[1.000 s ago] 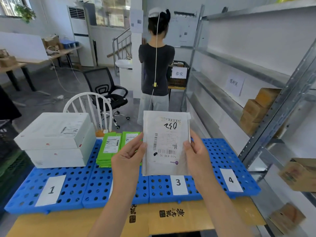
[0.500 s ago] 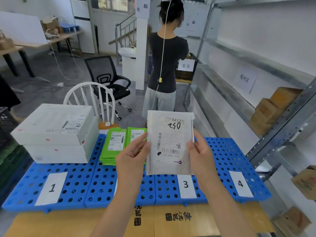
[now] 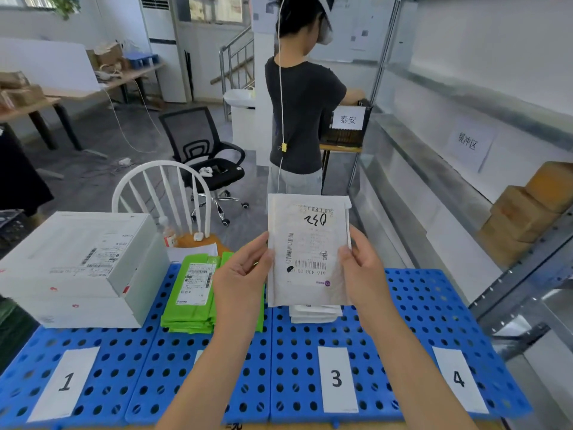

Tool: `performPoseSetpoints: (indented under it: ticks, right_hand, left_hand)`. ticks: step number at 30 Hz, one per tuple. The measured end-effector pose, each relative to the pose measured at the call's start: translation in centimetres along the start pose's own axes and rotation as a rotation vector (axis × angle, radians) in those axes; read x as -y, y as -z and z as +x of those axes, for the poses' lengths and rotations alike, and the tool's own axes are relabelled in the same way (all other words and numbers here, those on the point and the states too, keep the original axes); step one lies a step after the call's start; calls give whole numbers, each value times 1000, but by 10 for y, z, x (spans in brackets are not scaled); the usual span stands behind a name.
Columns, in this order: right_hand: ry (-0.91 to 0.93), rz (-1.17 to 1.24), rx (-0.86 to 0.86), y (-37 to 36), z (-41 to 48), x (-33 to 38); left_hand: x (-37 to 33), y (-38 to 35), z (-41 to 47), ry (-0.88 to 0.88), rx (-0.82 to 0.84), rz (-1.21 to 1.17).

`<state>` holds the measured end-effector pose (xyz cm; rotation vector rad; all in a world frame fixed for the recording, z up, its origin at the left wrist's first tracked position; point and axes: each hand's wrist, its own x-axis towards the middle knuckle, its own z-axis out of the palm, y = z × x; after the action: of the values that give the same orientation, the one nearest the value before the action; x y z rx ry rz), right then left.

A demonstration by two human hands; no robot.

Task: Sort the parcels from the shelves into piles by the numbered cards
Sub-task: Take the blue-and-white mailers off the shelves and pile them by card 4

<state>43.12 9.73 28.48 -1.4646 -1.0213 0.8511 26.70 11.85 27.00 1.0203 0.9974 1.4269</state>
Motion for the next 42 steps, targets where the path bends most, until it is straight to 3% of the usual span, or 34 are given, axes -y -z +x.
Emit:
performPoseSetpoints:
  ticks: [13,23,32,42]
  right_hand:
    - [-108,-29,36,17,110,-68]
    - [-242,-180,70,11,173,-168]
    - [-306,-266,131,9,187,-220]
    - [-334,-433,144,4,185,-264]
  left_hand:
    - [77,-51,75,19,-41,167]
    - [184,-59,132,232,-24,384]
    - [243,-48,139,373,-28,542]
    - [262,-41,129,358,-15,629]
